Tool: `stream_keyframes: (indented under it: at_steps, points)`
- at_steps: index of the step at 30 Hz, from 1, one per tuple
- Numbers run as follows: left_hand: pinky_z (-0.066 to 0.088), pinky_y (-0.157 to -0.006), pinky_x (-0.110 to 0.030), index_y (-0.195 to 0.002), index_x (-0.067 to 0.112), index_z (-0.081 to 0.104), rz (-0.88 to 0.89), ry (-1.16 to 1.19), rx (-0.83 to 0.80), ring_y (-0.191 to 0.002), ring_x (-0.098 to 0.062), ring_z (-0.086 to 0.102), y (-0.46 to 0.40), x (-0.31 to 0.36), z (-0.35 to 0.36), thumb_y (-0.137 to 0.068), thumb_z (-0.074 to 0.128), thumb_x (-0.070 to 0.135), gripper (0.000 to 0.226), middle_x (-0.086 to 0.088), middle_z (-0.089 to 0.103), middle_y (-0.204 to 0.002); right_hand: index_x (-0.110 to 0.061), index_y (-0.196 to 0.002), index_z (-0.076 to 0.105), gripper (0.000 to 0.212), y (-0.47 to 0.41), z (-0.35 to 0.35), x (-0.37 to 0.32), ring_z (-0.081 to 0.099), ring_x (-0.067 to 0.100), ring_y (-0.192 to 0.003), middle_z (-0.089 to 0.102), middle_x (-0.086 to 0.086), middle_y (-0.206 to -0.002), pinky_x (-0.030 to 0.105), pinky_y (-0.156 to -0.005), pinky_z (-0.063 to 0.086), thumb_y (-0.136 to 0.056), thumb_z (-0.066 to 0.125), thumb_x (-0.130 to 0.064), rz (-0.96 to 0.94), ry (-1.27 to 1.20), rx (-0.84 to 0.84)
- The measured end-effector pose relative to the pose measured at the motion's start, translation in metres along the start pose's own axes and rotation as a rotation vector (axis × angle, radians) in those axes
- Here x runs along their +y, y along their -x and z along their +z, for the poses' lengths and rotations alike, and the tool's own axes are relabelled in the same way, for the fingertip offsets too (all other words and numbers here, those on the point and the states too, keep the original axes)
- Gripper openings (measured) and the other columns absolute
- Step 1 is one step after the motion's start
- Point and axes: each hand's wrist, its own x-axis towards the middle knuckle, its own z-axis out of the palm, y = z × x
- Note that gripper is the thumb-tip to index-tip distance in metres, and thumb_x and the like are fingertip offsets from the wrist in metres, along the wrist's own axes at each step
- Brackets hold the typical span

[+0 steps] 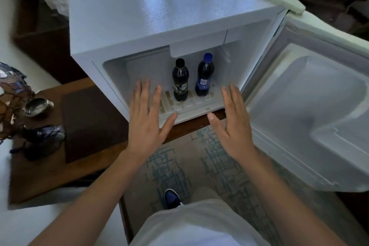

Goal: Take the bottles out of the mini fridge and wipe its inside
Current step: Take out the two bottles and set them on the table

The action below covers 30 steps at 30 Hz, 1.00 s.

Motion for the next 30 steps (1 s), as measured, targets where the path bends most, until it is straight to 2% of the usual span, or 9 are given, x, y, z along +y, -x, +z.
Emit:
stream_keyframes:
  at_steps: [5,11,18,22,26,30]
  points:
    - [0.021,-0.123,-0.062,-0.156,0.000,0.031,-0.086,-0.002,-0.072,-0.156,-0.045,0.016,-0.005,-0.012,0.024,-0.103,0.052,0.050,0.076,-0.028,0.018,-0.166,-0.028,-0.165,0.010,0.073,-0.028,0.016,0.010,0.000,0.018,-0.160,0.002,-0.002,-0.174,0.045,-0.128,0.006,-0.104,0.039,-0.057,-0.002,-0.015,0.001]
    - [0.022,-0.123,-0.061,-0.158,0.001,0.028,-0.163,-0.011,-0.097,-0.157,-0.041,0.014,-0.015,-0.024,0.054,-0.103,0.055,0.047,0.076,-0.026,0.015,-0.168,-0.023,-0.164,0.013,0.077,-0.051,0.041,0.035,0.004,0.020,-0.160,0.005,0.000,-0.173,0.053,-0.128,0.016,-0.102,0.039,-0.060,0.059,-0.112,0.000]
    - [0.022,-0.124,-0.060,-0.159,0.005,0.026,-0.270,-0.011,-0.102,-0.159,-0.037,0.010,-0.028,-0.023,0.073,-0.102,0.058,0.043,0.076,-0.021,0.012,-0.169,-0.023,-0.164,0.013,0.079,-0.076,0.057,0.048,0.006,0.017,-0.160,0.008,0.000,-0.173,0.051,-0.129,0.017,-0.101,0.043,-0.060,0.097,-0.187,-0.038]
    - [0.022,-0.123,-0.060,-0.159,0.005,0.027,-0.280,-0.015,-0.112,-0.158,-0.038,0.012,-0.032,-0.029,0.083,-0.104,0.051,0.046,0.073,-0.022,0.013,-0.169,-0.020,-0.164,0.016,0.078,-0.086,0.062,0.054,0.009,0.018,-0.160,0.010,0.000,-0.173,0.051,-0.128,0.021,-0.102,0.045,-0.057,0.125,-0.192,-0.004]
    - [0.015,-0.126,-0.060,-0.160,0.006,0.022,-0.289,-0.048,-0.152,-0.158,-0.039,0.009,-0.030,-0.031,0.098,-0.106,0.040,0.054,0.074,-0.023,0.011,-0.169,-0.019,-0.164,0.015,0.078,-0.085,0.076,0.060,0.010,0.021,-0.160,0.010,0.001,-0.173,0.053,-0.127,0.022,-0.103,0.049,-0.053,0.151,-0.170,0.046]
    - [0.014,-0.126,-0.061,-0.159,0.004,0.022,-0.254,-0.078,-0.149,-0.157,-0.044,0.011,-0.030,-0.034,0.119,-0.106,0.042,0.054,0.076,-0.026,0.014,-0.168,-0.014,-0.163,0.016,0.079,-0.087,0.094,0.071,0.012,0.024,-0.160,0.012,0.006,-0.173,0.052,-0.127,0.022,-0.103,0.053,-0.050,0.169,-0.184,0.086]
